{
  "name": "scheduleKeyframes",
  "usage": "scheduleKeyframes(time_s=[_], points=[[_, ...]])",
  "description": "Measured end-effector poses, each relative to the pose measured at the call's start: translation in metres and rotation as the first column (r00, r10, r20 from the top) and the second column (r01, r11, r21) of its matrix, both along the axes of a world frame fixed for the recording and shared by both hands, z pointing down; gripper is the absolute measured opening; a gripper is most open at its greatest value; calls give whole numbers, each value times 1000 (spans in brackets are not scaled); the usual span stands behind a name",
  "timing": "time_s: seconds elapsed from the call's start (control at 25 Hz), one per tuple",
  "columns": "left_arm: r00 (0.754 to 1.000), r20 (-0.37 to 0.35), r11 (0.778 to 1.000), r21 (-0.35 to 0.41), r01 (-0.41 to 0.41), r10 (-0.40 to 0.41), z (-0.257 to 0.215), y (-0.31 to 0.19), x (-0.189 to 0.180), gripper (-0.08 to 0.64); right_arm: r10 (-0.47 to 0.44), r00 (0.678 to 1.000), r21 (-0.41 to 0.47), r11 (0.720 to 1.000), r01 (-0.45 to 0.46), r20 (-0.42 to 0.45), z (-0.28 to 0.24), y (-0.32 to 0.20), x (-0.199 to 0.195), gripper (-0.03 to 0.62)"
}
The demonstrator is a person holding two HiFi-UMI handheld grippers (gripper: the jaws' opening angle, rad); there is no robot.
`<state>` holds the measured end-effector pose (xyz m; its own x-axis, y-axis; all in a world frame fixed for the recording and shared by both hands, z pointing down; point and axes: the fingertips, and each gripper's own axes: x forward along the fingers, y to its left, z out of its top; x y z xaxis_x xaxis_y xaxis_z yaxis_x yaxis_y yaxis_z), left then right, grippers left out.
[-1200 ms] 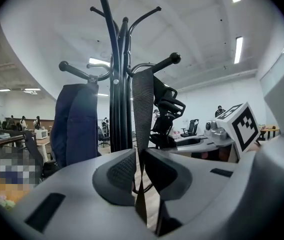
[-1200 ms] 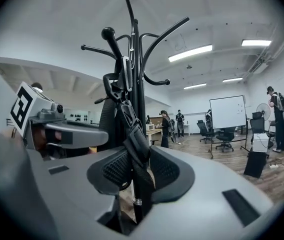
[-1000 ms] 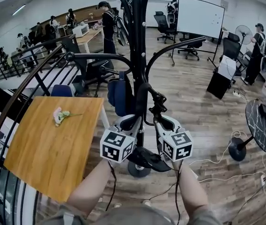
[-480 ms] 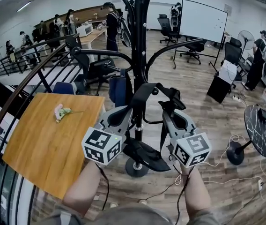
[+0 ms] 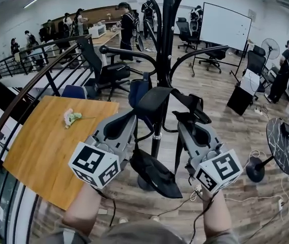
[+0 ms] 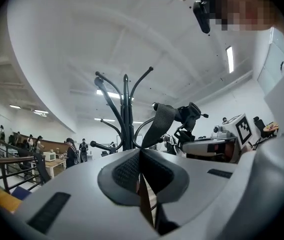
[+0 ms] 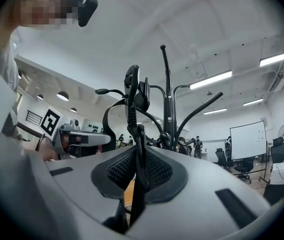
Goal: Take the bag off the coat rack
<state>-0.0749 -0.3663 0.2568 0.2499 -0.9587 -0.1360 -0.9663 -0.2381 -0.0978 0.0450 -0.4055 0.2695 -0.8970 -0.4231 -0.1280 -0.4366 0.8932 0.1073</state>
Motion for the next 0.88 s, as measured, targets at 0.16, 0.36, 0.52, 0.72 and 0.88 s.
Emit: scheduleKeyframes(time_s=[0.16,0.36,0.52,0.72,0.88], points=[[999,-6,999,-11,45,-46,7,29,-28,15,-54,999,-20,998,54,8,5,20,-25,55],[990,10,989,-46,142,-141,17,62,-69,15,-136,991,-68,988,137,21,15,35,-59,55],[971,22,967,-89,237,-236,34,90,-105,15,-209,978,-107,972,209,12,29,51,-91,55],[945,3,937,-134,323,-326,57,126,-143,15,-297,954,-146,946,290,-29,52,72,-133,55],[917,-17,905,-168,391,-399,77,152,-169,15,-361,932,-190,918,347,-40,71,87,-166,55]])
